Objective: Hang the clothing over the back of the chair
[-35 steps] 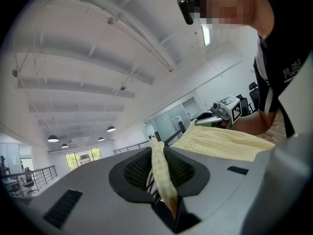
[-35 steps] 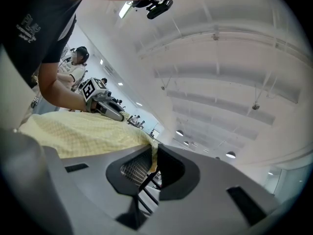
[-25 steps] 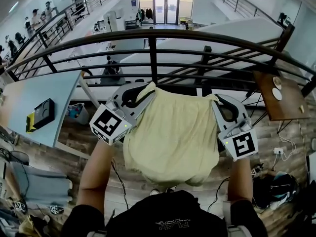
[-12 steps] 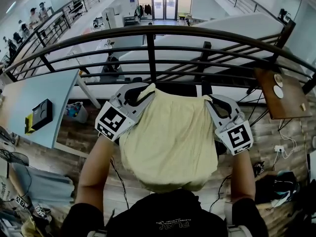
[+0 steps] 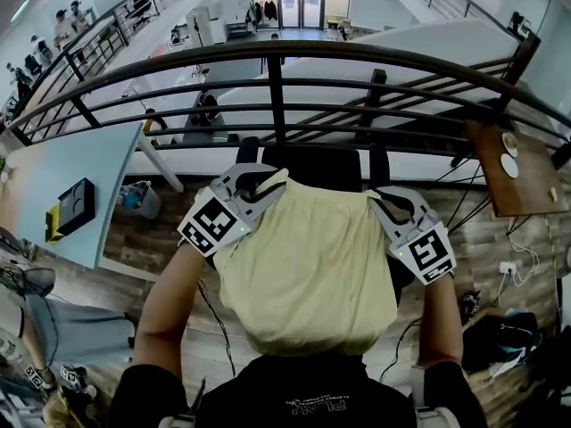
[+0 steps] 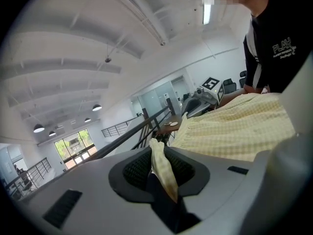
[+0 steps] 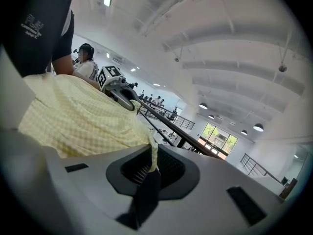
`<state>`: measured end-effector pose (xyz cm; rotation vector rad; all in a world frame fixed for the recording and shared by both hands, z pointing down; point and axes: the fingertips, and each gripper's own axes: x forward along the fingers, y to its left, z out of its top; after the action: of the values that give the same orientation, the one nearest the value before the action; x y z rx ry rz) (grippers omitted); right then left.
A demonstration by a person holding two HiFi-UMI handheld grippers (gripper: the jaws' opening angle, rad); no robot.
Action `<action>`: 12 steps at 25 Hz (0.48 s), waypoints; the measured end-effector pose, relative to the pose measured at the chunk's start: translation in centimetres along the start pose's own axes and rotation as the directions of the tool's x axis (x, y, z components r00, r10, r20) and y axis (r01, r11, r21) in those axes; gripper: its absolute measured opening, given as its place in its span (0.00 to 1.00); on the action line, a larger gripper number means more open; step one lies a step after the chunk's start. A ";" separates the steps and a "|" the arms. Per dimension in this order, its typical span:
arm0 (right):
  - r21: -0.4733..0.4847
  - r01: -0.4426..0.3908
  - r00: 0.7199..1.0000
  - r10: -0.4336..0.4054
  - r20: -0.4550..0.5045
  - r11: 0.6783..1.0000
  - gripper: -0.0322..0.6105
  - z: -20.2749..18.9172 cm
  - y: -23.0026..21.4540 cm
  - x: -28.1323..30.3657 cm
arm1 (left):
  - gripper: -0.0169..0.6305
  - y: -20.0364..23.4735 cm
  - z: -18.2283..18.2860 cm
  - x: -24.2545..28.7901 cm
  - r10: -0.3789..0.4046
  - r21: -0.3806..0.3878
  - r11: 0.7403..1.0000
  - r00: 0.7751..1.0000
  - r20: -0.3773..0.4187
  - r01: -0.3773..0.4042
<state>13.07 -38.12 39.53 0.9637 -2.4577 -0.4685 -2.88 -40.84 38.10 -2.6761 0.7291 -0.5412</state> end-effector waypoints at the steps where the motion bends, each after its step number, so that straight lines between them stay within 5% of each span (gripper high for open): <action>1: 0.009 -0.018 1.000 0.018 -0.008 1.000 0.11 -0.4 0.2 0.3 | 0.16 -0.1 -0.5 0.2 -0.015 -0.004 1.000 1.000 -0.011 0.015; 12: 0.027 -0.153 0.987 0.154 -0.043 0.988 0.11 -2.8 2.0 1.3 | 0.21 -1.3 -3.8 1.6 -0.125 -0.065 0.990 0.991 -0.041 0.123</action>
<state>12.53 -38.02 43.17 0.7782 -2.4785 -0.3628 -2.71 -41.36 42.42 -2.7894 0.6037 -0.6221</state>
